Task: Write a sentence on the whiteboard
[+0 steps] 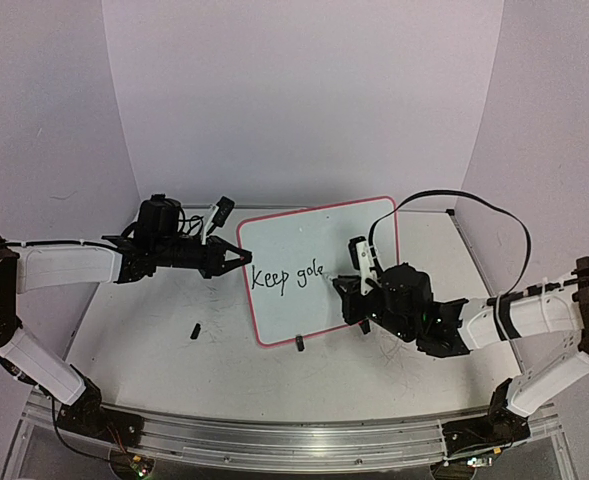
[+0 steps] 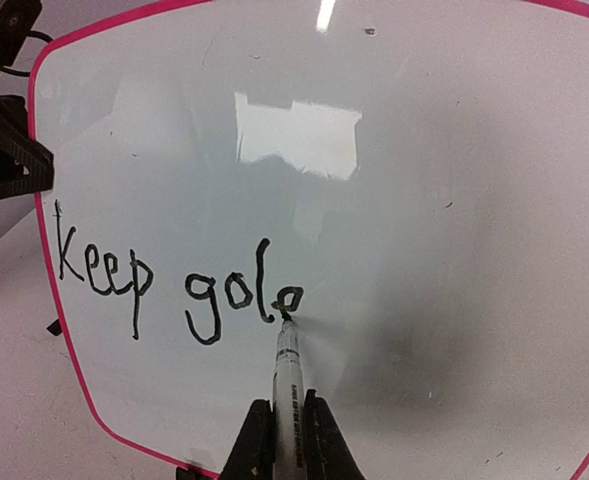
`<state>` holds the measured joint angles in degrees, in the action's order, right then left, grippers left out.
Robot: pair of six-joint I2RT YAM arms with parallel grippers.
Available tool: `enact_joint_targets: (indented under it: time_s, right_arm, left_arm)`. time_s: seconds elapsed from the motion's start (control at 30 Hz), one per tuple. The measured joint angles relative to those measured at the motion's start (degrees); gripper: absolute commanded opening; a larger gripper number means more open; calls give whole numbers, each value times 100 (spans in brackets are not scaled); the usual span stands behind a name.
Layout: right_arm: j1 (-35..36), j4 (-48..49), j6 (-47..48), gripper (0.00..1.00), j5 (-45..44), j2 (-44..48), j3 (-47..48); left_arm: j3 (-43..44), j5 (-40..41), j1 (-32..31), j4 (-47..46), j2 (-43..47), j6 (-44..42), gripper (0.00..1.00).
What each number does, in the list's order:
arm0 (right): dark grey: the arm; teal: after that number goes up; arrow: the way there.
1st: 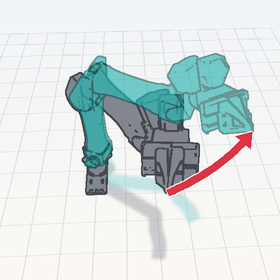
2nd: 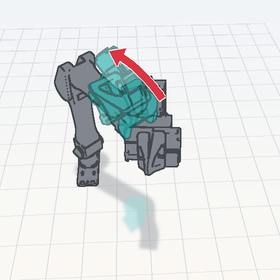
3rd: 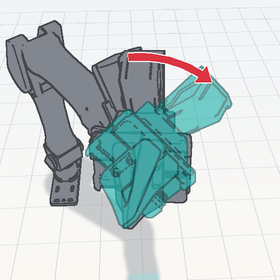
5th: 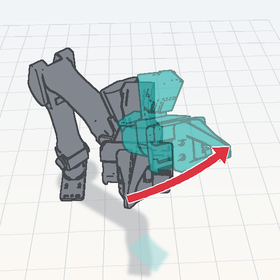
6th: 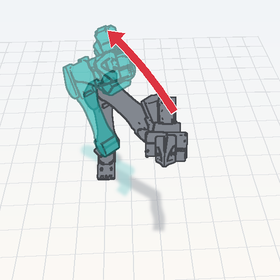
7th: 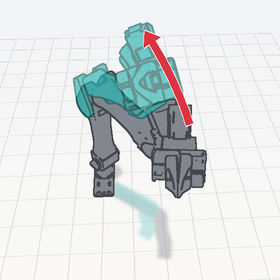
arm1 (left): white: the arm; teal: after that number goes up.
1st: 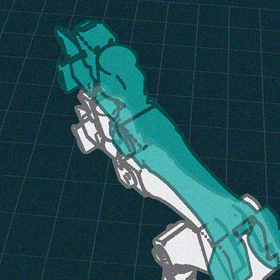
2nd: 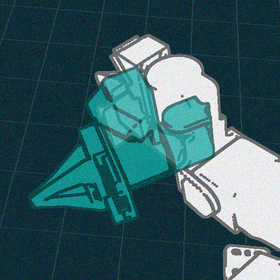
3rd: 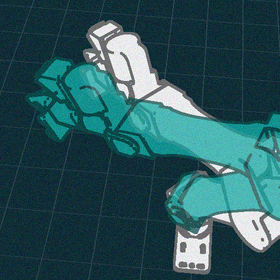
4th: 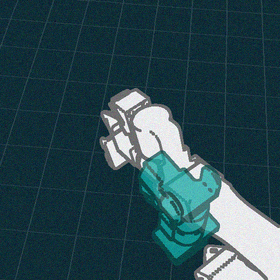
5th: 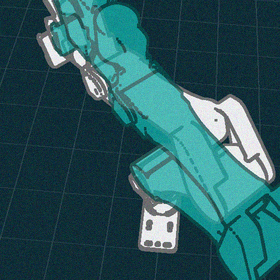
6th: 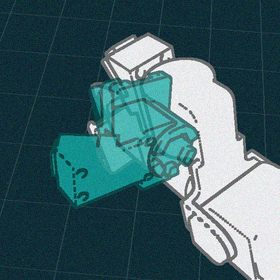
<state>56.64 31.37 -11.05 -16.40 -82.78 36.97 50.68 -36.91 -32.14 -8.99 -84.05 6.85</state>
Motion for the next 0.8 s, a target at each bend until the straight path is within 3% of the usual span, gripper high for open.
enact_joint_targets:
  time_s: [0.8]
  right_arm:
    - [-87, 201, 202, 0, 29, 545, -345]
  left_arm:
    - [0, -22, -2, -4, 0, -2, 0]
